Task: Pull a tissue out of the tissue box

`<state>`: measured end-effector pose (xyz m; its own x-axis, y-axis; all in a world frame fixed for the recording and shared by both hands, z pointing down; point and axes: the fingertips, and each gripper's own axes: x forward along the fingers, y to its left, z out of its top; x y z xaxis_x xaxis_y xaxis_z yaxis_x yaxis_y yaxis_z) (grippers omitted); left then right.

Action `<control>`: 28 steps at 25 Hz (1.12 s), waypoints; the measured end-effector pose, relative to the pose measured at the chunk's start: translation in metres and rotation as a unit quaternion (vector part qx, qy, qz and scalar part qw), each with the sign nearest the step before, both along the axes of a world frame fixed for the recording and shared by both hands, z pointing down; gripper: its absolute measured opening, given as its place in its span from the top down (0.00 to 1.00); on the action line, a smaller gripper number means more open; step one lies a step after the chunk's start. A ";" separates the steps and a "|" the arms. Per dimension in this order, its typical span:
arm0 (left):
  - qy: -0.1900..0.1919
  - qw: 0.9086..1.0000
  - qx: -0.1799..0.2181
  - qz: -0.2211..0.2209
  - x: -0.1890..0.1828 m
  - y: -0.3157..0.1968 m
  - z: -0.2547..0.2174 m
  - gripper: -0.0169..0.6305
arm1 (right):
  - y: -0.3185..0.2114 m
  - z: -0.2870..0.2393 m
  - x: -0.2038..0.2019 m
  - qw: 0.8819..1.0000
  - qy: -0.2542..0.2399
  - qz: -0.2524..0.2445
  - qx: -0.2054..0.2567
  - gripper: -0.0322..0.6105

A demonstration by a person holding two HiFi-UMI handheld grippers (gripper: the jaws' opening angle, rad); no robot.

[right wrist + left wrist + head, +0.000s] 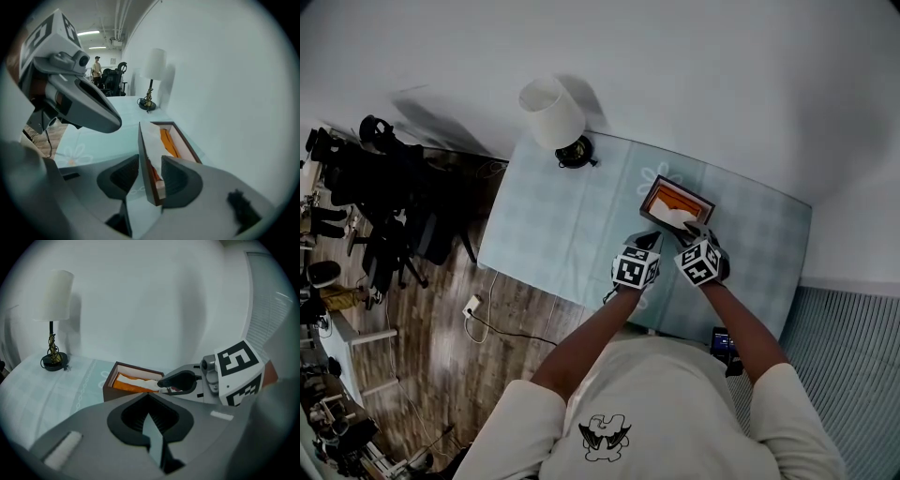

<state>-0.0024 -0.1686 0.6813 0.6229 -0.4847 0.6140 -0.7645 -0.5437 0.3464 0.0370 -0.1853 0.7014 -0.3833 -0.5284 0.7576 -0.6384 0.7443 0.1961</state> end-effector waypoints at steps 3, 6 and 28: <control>0.003 1.000 -0.002 0.002 0.002 0.000 0.001 0.96 | -0.005 0.001 0.001 1.000 0.004 0.005 0.002 0.71; 0.003 1.000 -0.007 0.000 0.000 -0.001 0.003 0.96 | -0.009 0.002 0.001 1.000 0.011 0.005 0.002 0.71; 0.007 1.000 -0.004 0.004 -0.006 0.002 -0.002 0.96 | -0.005 -0.014 -0.004 1.000 -0.004 0.019 0.006 0.93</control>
<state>-0.0086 -0.1667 0.6790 0.6353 -0.4757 0.6084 -0.7553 -0.5469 0.3611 0.0333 -0.1907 0.6874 -0.3696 -0.5517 0.7477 -0.6671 0.7177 0.1997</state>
